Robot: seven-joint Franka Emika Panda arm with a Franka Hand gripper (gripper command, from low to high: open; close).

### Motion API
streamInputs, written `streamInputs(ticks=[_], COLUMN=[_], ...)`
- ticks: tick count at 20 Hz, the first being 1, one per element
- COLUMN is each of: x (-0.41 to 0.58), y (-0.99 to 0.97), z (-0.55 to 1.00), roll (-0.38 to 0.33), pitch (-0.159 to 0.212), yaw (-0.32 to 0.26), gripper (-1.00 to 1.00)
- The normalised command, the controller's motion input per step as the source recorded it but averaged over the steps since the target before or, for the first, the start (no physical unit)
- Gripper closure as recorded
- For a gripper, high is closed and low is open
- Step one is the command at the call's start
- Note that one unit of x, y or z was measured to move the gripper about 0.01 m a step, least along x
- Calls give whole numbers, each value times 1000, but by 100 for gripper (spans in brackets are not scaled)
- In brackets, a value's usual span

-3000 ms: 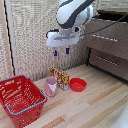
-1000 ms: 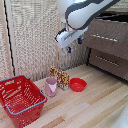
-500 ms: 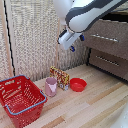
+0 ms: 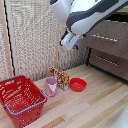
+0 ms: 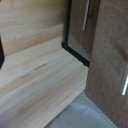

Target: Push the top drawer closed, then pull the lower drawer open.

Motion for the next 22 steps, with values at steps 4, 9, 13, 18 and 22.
streamInputs(ticks=[4, 9, 13, 18, 22], x=[-7, -15, -77, -55, -39], y=[-203, -321, -358, -371, -380], z=[1, -35, 0, 1, 19], roll=[-251, -197, -208, -215, -205], pitch=[-20, -18, -48, -80, -93], yaw=[106, 106, 85, 43, 2], gripper=[-100, -100, -100, -100, -100])
